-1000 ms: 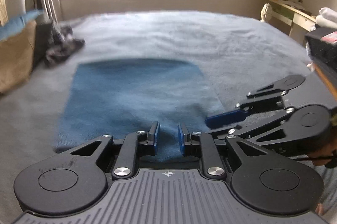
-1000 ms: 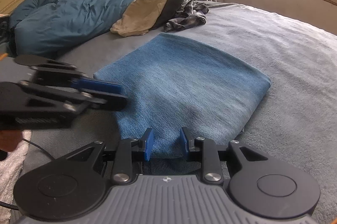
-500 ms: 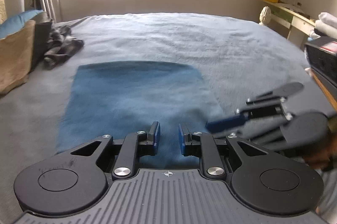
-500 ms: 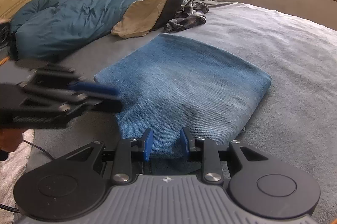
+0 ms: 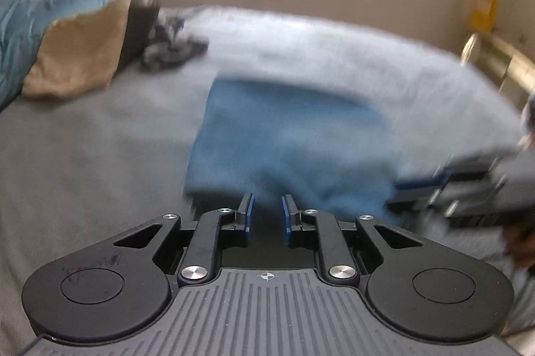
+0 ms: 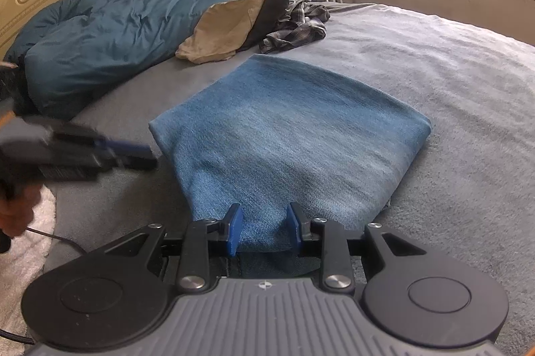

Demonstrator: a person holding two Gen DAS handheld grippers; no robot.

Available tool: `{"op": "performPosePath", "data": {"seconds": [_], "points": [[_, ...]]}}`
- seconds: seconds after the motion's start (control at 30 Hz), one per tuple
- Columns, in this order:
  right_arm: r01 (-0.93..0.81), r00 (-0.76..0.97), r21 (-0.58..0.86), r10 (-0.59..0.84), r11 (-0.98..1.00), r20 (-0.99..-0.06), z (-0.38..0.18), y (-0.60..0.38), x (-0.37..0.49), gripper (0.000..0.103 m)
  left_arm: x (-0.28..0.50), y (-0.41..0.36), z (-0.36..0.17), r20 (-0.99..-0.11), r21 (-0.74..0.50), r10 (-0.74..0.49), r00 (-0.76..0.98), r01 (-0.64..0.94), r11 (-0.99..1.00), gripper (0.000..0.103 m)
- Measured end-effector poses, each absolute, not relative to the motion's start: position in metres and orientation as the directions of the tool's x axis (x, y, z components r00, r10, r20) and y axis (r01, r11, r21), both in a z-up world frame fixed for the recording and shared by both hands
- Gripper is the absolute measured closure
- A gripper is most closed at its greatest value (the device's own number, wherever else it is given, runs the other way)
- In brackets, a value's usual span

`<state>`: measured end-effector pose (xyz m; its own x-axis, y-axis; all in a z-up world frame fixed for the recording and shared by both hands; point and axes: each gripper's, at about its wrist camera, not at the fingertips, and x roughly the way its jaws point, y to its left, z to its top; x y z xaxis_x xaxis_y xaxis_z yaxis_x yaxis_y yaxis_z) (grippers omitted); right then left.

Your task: Fold clothes

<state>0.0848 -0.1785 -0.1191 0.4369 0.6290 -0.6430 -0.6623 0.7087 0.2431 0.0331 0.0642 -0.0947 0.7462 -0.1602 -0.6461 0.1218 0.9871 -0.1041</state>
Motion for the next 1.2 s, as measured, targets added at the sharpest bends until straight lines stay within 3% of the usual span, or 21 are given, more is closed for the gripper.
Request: {"op": "performPosePath", "data": {"seconds": [0.1,0.3,0.47,0.67,1.03,1.2], "points": [[-0.659,0.441,0.238,0.623,0.713,-0.646,-0.118,-0.177,0.083,0.071,0.044,0.062,-0.088,-0.611,-0.136,-0.190,0.768,0.135,0.981,0.087],[-0.662,0.446,0.224,0.616,0.715,-0.649,-0.117,-0.175,0.082,0.071,0.057,0.093,-0.117,-0.686,-0.196,-0.104,0.720,-0.045,0.980,0.085],[-0.654,0.441,0.247,0.626,0.715,-0.643,-0.119,-0.177,0.084,0.071,0.039,0.110,-0.102,-0.684,-0.146,-0.012,0.729,-0.121,0.982,0.087],[-0.652,0.433,0.256,0.628,0.714,-0.647,-0.119,-0.178,0.087,0.071,0.055,0.082,-0.086,-0.605,-0.115,-0.056,0.794,-0.017,0.993,0.086],[-0.649,0.431,0.261,0.629,0.714,-0.647,-0.119,-0.178,0.088,0.070,0.059,0.119,-0.103,-0.683,-0.063,0.128,0.719,-0.232,0.971,0.086],[-0.646,0.424,0.273,0.633,0.713,-0.648,-0.119,-0.178,0.090,0.070,0.049,0.087,-0.085,-0.612,-0.101,-0.014,0.791,-0.060,0.993,0.083]]}}
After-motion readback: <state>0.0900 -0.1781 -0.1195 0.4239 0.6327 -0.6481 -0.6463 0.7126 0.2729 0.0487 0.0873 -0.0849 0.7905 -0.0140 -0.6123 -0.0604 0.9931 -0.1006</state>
